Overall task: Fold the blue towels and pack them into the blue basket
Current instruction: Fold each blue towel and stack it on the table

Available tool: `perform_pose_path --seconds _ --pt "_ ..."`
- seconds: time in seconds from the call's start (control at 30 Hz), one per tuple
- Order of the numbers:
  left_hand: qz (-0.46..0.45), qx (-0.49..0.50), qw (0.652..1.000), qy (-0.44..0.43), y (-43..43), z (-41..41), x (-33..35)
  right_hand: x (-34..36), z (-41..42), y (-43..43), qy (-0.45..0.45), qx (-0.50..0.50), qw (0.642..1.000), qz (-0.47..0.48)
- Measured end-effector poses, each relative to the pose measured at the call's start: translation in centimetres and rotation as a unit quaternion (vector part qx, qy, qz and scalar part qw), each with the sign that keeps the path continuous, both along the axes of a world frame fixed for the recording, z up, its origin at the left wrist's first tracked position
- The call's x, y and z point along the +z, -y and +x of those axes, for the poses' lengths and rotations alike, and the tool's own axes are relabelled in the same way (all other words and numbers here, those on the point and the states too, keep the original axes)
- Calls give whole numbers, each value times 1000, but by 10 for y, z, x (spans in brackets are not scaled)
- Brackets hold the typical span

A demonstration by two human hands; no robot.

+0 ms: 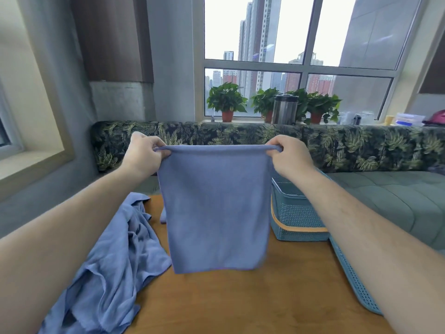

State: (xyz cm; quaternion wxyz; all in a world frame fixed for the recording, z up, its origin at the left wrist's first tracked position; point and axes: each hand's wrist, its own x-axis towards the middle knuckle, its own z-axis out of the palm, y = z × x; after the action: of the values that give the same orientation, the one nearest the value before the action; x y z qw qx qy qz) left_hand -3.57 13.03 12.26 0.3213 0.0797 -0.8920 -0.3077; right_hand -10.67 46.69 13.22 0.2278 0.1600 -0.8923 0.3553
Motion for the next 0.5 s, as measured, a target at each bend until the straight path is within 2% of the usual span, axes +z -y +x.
perform_pose_path --seconds 0.1,0.17,0.23,0.37,0.5 --pt "-14 4 999 -41 0 -7 14 11 -2 0 -16 18 997 -76" --pt "5 1 998 -55 -6 0 10 8 6 -1 -1 45 991 -128" --pt "32 -14 998 -47 -10 11 -6 -10 14 -6 18 55 988 -142" --pt "65 -38 997 24 -22 43 -66 -79 39 -29 72 56 987 -131" --pt "117 -73 983 117 -36 83 -159 -178 73 -53 159 33 976 -143"
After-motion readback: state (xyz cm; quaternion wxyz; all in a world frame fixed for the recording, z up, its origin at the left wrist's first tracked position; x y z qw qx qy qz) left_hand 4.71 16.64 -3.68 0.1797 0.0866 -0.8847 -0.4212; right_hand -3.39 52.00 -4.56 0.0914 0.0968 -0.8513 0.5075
